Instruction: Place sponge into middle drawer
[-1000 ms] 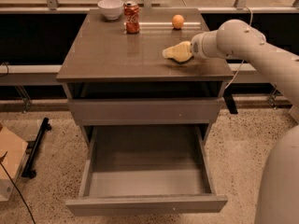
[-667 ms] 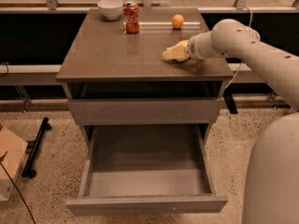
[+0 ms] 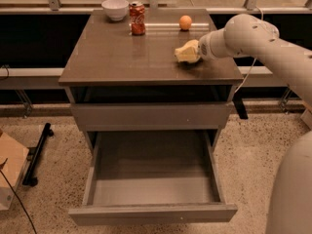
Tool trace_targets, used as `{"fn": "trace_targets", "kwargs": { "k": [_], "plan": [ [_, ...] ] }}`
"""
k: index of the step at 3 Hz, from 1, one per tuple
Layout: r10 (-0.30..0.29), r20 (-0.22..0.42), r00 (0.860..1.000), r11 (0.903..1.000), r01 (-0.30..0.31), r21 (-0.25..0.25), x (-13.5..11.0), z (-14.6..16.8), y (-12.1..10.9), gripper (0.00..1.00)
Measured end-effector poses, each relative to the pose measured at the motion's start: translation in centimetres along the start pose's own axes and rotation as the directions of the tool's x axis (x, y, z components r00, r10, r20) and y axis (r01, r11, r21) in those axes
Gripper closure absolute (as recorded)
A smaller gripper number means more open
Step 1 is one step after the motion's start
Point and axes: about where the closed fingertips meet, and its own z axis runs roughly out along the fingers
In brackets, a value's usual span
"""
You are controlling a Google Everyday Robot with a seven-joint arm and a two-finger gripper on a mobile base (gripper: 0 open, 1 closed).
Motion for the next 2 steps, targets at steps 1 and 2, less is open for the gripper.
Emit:
{"fn": "trace_targets", "kwargs": {
  "k": [1,2],
  "plan": [
    [-0.069,0.014,0.998,0.9970,0.069,-0.034,-1.0,-3.5,1.8,0.87],
    [-0.151,0.043,0.988,0.9821,0.155,-0.107,-1.7,-8.9,4.3,1.00]
  ]
}}
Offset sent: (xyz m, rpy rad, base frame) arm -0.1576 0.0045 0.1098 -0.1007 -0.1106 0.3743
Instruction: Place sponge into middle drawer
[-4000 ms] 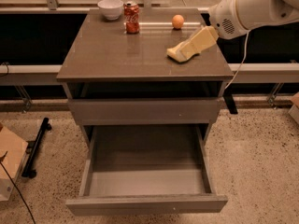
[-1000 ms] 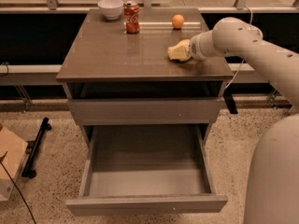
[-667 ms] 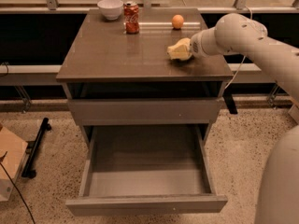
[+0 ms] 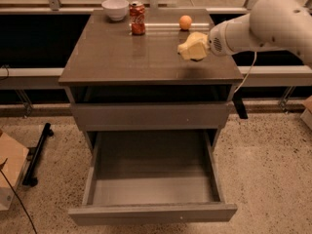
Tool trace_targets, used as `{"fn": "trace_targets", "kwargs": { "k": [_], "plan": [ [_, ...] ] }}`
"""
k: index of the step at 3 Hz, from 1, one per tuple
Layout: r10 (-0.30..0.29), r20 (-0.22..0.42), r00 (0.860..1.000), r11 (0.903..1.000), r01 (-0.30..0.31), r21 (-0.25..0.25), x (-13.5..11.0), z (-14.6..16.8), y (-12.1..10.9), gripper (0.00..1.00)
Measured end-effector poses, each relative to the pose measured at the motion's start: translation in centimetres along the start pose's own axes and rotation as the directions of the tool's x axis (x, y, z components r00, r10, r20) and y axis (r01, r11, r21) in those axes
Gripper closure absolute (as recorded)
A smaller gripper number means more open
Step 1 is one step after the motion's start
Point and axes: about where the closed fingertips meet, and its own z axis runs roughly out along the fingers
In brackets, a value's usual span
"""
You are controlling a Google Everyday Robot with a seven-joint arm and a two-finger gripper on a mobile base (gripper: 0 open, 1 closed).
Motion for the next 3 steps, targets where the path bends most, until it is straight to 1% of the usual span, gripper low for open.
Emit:
{"fn": "trace_targets", "kwargs": {
  "k": [1,2,3],
  "plan": [
    [-0.077,0.046,0.996,0.9803,0.084,-0.179,1.1,-6.7,5.8,1.00],
    [-0.103,0.047,0.994,0.9566,0.112,-0.269,3.5,-9.8,9.8,1.00],
    [-0.035,-0.018,0.999,0.9314,0.026,-0.363,8.7,-9.8,14.2,1.00]
  ]
}}
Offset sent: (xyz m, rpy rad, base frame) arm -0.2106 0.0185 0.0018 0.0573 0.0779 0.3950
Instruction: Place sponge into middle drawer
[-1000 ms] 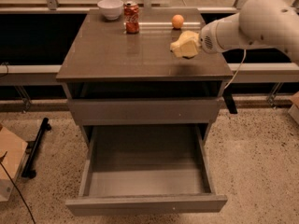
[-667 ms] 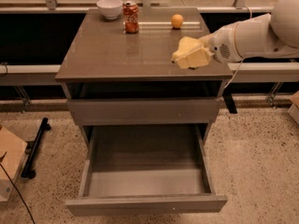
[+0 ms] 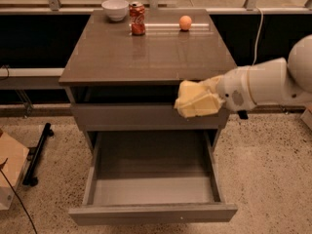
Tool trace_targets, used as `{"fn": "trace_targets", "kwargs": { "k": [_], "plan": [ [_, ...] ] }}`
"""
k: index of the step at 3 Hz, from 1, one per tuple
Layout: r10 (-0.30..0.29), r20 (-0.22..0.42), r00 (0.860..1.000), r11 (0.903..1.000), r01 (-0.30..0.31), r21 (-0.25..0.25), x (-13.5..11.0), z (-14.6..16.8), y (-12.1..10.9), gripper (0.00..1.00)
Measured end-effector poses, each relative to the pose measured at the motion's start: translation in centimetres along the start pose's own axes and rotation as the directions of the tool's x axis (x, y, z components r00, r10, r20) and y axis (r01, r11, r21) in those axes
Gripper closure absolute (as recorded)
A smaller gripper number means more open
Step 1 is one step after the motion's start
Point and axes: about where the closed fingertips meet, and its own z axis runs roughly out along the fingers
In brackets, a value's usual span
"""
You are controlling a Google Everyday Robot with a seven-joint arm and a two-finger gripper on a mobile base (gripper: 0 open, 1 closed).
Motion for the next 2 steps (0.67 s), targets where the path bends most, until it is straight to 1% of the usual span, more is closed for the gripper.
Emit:
{"fn": "trace_targets", "kwargs": {
  "k": [1,2],
  "plan": [
    [0.098,0.000,0.995,0.9943,-0.098,-0.042,4.0,2.9,2.3,1.00],
    [0.189,-0.033,0.982,0.9795,-0.190,-0.067,8.2,7.0,3.8,1.00]
  ]
}}
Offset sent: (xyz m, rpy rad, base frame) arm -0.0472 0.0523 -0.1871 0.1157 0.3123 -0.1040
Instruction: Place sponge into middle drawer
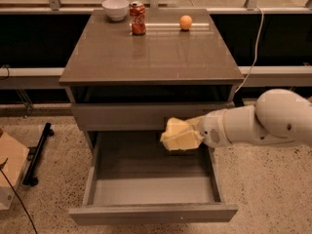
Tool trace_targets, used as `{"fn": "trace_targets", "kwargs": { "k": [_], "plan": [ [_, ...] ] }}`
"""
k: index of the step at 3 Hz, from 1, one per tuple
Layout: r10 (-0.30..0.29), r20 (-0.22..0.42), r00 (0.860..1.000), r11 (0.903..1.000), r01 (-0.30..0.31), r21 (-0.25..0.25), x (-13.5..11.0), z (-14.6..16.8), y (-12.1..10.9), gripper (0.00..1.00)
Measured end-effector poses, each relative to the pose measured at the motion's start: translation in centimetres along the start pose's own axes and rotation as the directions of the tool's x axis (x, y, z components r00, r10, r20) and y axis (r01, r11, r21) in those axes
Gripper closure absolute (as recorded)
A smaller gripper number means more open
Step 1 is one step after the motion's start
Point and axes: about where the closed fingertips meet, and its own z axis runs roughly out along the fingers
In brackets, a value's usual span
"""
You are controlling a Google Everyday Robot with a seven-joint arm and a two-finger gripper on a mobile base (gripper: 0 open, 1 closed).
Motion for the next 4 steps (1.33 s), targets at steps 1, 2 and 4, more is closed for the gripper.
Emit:
{"fn": "trace_targets", "kwargs": {
  "k": [1,2,4],
  "plan": [
    [0.012,-0.009,1.000,0.9999,-0.012,0.001,0.9,0.6,0.1,1.00],
    [-0.008,-0.025,1.000,0.9999,0.009,0.014,0.7,0.9,0.1,1.00],
    [0.146,-0.017,0.989,0.9889,-0.146,-0.027,7.9,6.5,-0.3,1.00]
  ]
}}
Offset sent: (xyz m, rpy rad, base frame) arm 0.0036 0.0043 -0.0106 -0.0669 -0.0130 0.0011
